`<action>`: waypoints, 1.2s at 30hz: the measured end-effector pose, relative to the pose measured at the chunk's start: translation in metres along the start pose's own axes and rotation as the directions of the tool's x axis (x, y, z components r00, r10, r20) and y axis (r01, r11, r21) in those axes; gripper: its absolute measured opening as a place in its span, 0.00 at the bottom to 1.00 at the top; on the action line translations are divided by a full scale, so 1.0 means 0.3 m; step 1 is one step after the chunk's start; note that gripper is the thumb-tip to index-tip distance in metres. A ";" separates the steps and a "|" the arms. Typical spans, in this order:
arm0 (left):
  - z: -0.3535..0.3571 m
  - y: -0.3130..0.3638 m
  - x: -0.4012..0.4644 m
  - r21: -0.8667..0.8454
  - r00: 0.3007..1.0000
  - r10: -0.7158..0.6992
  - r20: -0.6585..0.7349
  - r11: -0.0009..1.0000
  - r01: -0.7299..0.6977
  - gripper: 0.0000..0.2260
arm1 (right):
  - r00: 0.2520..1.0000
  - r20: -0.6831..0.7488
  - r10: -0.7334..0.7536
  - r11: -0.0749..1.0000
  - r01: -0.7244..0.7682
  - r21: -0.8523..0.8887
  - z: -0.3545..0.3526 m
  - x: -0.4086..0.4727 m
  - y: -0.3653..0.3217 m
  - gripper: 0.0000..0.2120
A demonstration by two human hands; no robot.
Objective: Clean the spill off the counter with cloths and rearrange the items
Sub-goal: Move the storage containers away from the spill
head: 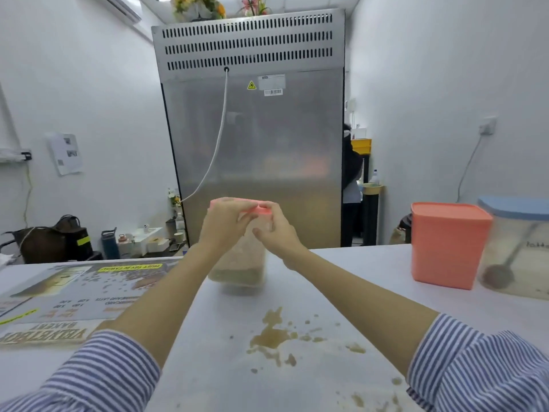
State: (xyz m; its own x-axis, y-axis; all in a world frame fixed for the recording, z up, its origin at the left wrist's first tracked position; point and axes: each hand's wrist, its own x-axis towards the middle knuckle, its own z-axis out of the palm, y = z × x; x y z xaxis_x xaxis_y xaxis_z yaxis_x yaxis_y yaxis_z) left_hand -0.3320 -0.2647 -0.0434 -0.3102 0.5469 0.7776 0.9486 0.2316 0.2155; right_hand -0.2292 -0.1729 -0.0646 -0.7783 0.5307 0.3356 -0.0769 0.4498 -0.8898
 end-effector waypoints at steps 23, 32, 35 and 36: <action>0.550 0.613 0.112 -0.390 0.985 0.052 0.162 0.921 0.015 0.12 | 0.903 -0.408 0.135 0.955 -0.228 -0.188 -0.637 -0.231 0.189 0.36; 0.437 0.844 0.091 -0.174 0.908 0.124 0.400 0.983 -0.057 0.18 | 0.723 -0.684 0.101 0.936 -0.303 -0.182 -0.760 -0.439 0.107 0.24; 0.393 1.003 0.073 -0.322 0.921 0.134 0.364 0.947 -0.010 0.16 | 0.628 -0.772 0.094 0.953 -0.282 -0.114 -0.821 -0.545 0.079 0.19; 0.379 1.060 0.066 -0.357 0.912 0.137 0.387 0.934 0.011 0.16 | 0.591 -0.803 0.079 0.960 -0.263 -0.099 -0.847 -0.592 0.068 0.18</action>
State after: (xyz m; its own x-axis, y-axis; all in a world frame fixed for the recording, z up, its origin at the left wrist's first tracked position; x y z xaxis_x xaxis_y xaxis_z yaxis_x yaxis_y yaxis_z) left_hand -0.0434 -0.0887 -0.0267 -0.1765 0.8420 0.5098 0.9047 -0.0652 0.4210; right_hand 0.0657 -0.0754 -0.0639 0.0348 0.9259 0.3761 0.1930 0.3631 -0.9116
